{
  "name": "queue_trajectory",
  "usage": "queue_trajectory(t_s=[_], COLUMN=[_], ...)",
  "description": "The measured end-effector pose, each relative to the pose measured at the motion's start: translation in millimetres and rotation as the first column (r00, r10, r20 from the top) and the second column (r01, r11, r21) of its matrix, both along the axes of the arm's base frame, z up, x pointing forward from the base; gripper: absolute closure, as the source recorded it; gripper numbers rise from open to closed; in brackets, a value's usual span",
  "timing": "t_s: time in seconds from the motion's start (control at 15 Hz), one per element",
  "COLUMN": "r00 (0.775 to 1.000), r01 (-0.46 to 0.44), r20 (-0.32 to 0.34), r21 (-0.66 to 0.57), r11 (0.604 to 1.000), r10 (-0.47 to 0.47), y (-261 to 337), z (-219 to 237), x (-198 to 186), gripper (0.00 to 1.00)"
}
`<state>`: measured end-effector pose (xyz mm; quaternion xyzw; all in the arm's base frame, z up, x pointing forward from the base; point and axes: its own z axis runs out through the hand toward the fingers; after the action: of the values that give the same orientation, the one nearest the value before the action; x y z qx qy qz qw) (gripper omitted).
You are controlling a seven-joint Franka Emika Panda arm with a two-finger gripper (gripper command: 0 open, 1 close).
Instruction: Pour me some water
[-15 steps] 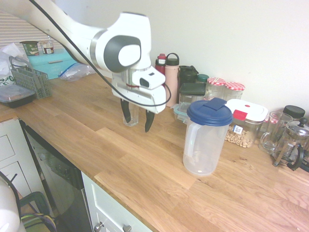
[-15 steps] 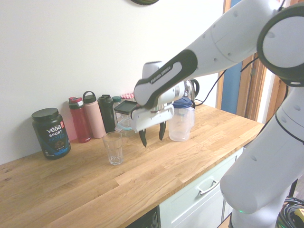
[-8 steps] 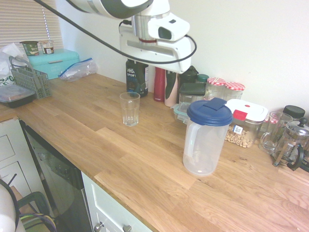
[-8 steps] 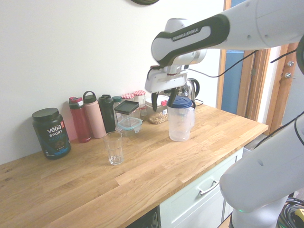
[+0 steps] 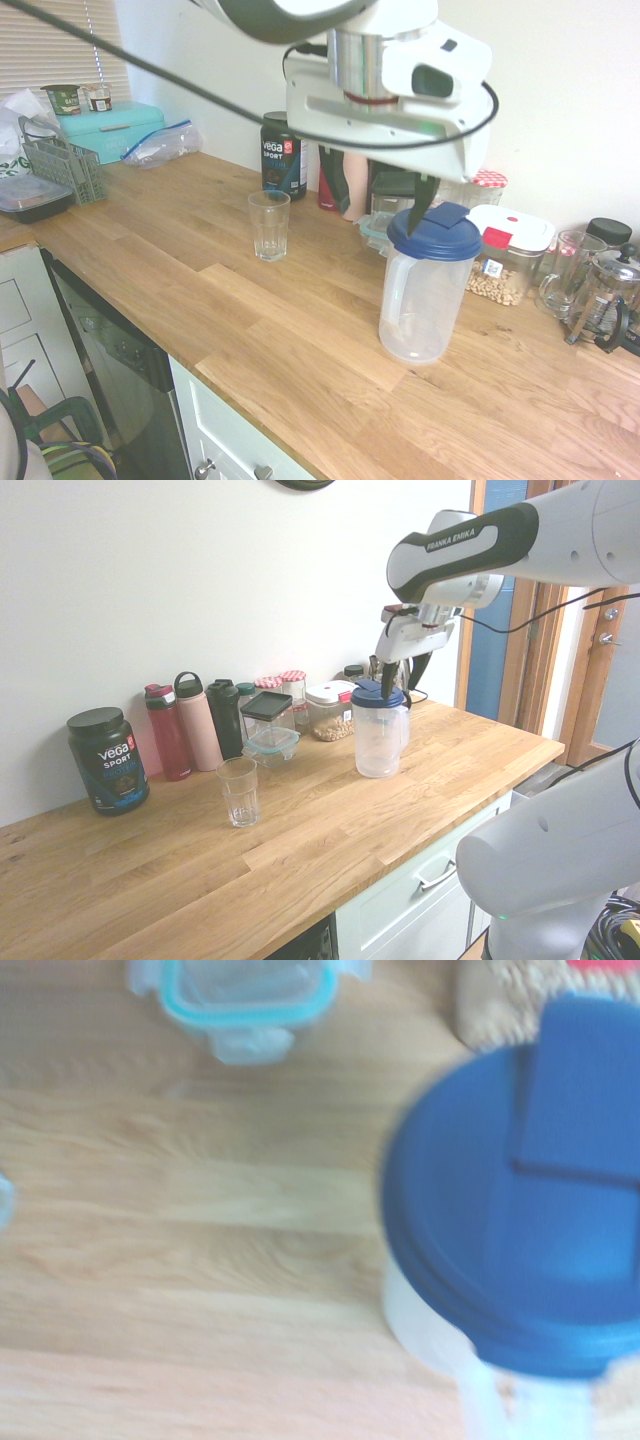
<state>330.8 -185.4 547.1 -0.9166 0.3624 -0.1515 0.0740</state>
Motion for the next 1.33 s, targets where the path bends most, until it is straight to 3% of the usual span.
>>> queue_trajectory(t_s=[0.2,0.27,0.53,0.8,1.33], r00=[0.999,0.999,0.996,0.996,0.996], r01=[0.034,0.044,0.079,0.085,0.08], r20=[0.02,0.025,0.043,0.014,0.039], r21=[-0.023,-0.026,-0.036,-0.035,-0.044], r11=[0.999,0.999,0.996,0.996,0.996], r10=[-0.034,-0.043,-0.078,-0.085,-0.078], y=[-13,-15,-10,-5,-3], z=[-22,-32,-77,-113,-107], x=[-6,-6,9,31,40], gripper=[0.0,1.0,1.0,1.0,1.0])
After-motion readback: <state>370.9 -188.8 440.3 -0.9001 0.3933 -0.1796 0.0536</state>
